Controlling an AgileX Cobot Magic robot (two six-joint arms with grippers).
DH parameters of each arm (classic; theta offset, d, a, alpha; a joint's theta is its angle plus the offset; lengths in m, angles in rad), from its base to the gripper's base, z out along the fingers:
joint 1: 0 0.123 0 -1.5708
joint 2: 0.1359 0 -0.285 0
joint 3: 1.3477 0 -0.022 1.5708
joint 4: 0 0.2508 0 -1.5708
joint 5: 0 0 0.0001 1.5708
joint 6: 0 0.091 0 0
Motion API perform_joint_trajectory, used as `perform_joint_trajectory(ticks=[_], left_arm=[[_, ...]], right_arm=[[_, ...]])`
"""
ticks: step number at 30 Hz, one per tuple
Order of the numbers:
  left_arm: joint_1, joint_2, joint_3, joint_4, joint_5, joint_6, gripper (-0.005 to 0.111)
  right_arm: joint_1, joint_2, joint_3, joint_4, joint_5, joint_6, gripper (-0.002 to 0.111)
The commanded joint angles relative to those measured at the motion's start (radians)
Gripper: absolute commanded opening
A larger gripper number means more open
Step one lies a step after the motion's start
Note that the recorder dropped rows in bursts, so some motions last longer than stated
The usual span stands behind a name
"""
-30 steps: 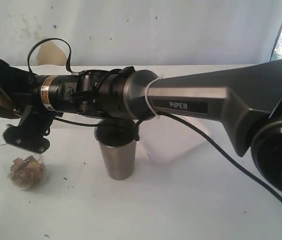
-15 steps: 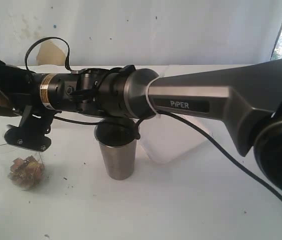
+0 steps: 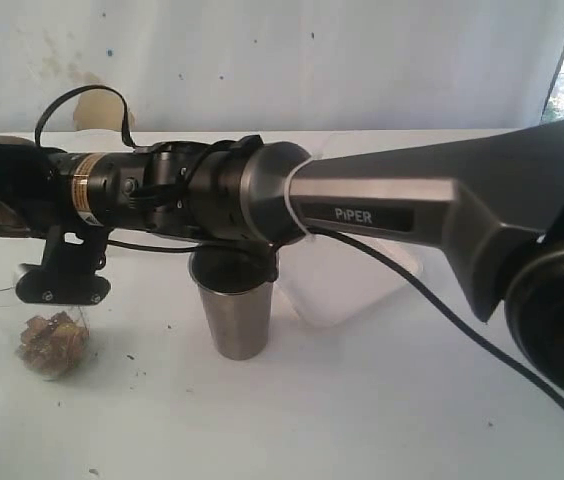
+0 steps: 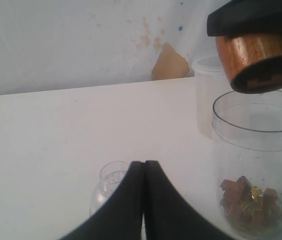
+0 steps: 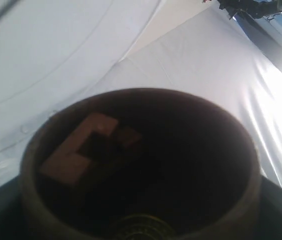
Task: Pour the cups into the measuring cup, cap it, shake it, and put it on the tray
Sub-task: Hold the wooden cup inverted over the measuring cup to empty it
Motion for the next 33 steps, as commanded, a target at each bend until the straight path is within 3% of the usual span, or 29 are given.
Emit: perform_joint_trajectory(ticks=[1,18,28,33], left_arm=[[-0.002,-0.003,0.002,0.000,-0.014,-0.001,0.000],[-0.002,-0.003,0.002,0.000,-0.014,-0.001,0.000],[-0.002,-0.003,0.002,0.000,-0.014,-0.001,0.000],[-0.002,-0.003,0.002,0.000,-0.014,-0.001,0.000]], right_arm=[[0.000,-0.017,-0.005,0.014,-0.005,-0.061,0.000],[0.010,-0.017,-0.005,0.023,0.011,-0.126,0.000],[0.010,-0.034,-0.005,0.472,-0.140,0.224,0.000],[0.010,-0.057,-0.005,0.566,-0.169,0.404,0.000]])
